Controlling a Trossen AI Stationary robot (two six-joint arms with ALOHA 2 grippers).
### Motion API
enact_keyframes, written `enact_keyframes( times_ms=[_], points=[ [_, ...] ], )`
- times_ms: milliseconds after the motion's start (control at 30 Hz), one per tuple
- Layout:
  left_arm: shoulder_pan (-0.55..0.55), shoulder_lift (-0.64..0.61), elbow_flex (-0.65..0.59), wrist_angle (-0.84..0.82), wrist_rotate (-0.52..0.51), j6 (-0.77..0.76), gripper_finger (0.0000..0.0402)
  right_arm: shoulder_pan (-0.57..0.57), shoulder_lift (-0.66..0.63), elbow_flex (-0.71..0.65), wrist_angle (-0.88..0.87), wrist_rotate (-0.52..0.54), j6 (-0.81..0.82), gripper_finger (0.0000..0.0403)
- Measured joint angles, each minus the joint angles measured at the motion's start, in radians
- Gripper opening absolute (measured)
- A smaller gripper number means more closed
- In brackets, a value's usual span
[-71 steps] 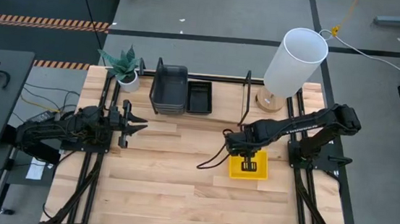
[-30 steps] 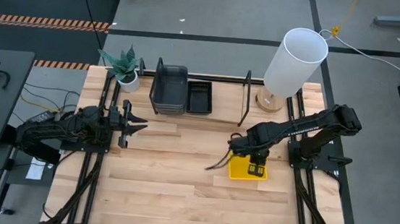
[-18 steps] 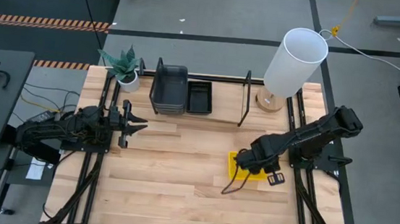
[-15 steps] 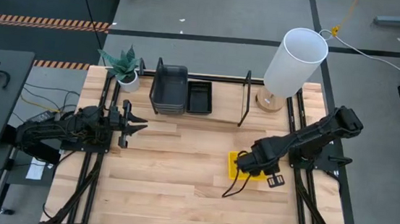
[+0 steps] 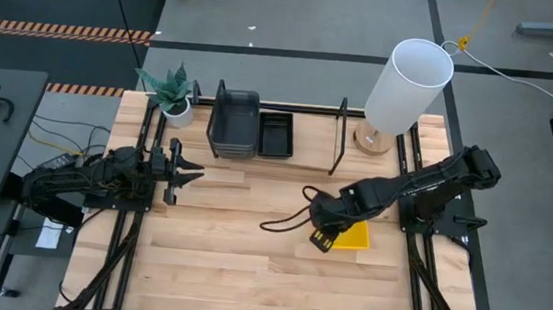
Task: Stack baskets on shelf by color
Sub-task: Put the stacked yellow baskets on the shelf
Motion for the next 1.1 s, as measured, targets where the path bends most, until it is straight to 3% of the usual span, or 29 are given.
enact_keyframes(
  times_ms=[367,600,900,1100],
  points=[
    [0.0,0.0,0.0,0.0,0.0,0.0,0.0089,-0.013,0.005,-0.01,0.042,0.094,0.126,0.0167],
    [0.0,0.0,0.0,0.0,0.0,0.0,0.0081,-0.013,0.109,-0.011,0.069,0.097,0.142,0.0203],
    [0.0,0.0,0.0,-0.003,0.0,0.0,0.0089,-0.051,0.233,-0.011,0.074,-0.032,0.099,0.0198],
    [0.0,0.0,0.0,-0.002,0.0,0.0,0.0084,-0.066,0.24,-0.011,0.029,-0.091,0.016,0.0158]
  ],
)
